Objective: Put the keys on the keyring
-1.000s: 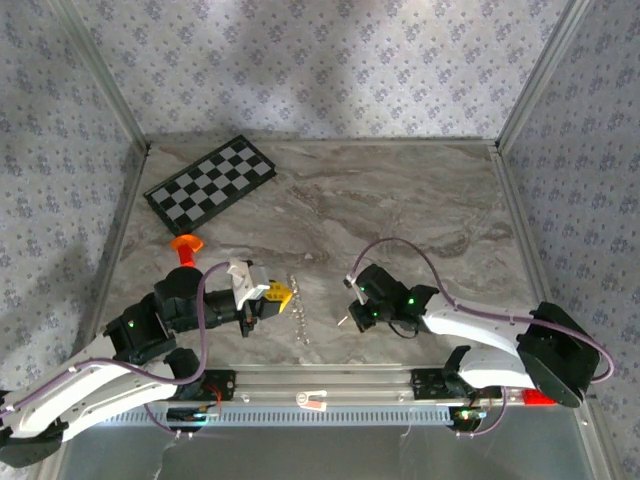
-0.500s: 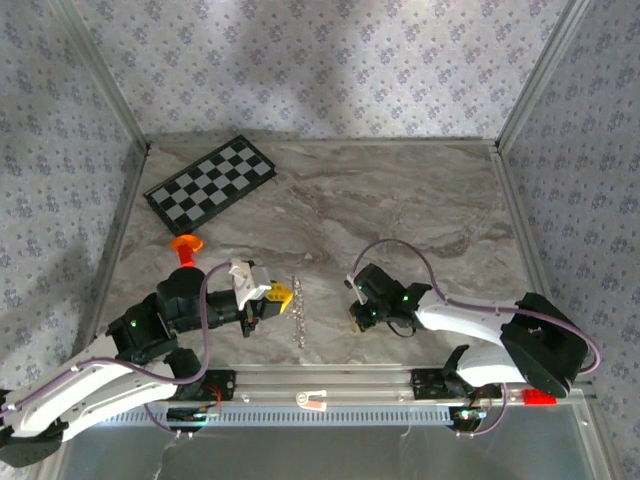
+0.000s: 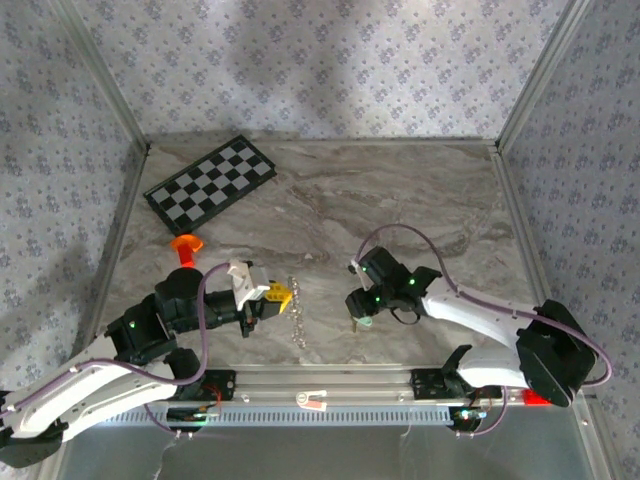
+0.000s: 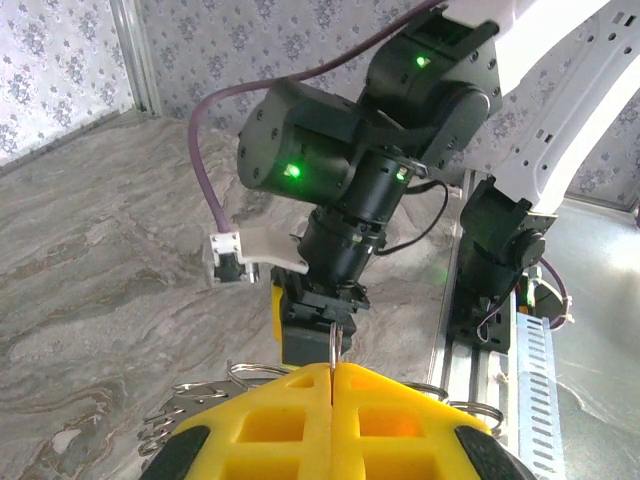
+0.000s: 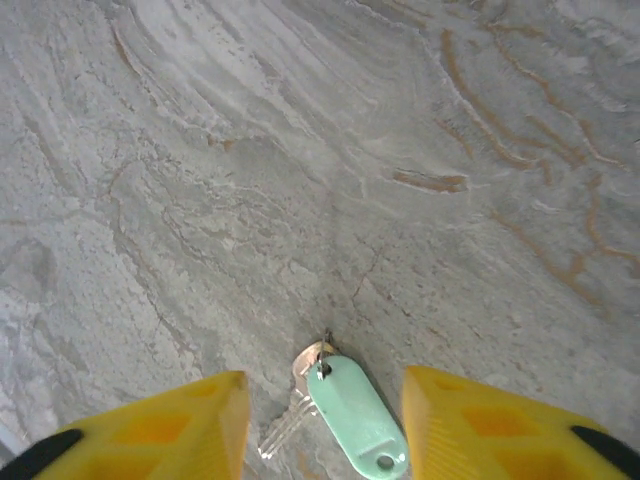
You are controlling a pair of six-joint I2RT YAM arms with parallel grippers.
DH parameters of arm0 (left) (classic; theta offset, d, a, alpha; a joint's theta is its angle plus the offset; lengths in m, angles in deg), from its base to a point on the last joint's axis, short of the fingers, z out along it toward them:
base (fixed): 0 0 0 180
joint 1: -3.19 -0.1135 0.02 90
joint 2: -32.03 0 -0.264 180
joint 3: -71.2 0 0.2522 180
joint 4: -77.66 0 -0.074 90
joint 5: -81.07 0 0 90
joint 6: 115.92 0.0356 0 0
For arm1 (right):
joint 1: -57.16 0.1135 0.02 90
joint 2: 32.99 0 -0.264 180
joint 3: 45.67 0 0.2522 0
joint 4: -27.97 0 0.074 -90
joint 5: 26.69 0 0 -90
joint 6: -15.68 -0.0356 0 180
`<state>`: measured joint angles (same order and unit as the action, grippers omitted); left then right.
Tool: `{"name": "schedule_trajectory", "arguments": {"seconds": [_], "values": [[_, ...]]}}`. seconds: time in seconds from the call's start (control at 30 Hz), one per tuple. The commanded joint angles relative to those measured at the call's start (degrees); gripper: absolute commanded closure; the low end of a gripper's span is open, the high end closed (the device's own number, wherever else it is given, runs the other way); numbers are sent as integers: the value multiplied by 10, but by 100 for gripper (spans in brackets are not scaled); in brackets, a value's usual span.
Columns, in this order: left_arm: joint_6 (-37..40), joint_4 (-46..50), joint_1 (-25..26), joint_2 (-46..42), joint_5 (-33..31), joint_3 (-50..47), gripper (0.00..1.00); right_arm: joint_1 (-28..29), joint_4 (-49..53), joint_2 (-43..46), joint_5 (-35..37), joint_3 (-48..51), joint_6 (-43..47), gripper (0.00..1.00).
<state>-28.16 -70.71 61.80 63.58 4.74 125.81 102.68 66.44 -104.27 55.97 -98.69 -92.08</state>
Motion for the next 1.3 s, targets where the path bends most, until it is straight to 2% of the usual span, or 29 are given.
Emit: {"name": "schedule_trajectory", "arguments": {"seconds": [0.0, 0.23, 0.43, 0.9, 1.27], "values": [[-2, -29, 3, -9, 5, 0, 100, -15, 83, -27, -28, -44, 22, 51], [-3, -35, 3, -9, 13, -3, 100, -23, 184, -118, -52, -124, 71, 51], [-7, -38, 4, -20, 17, -5, 100, -21, 220, -142, -62, -151, 87, 56], [-10, -43, 5, -29, 22, -8, 100, -7, 75, -149, -56, -76, 19, 64], [-9, -43, 5, -28, 19, -7, 100, -7, 50, -168, -59, -75, 23, 74]]}}
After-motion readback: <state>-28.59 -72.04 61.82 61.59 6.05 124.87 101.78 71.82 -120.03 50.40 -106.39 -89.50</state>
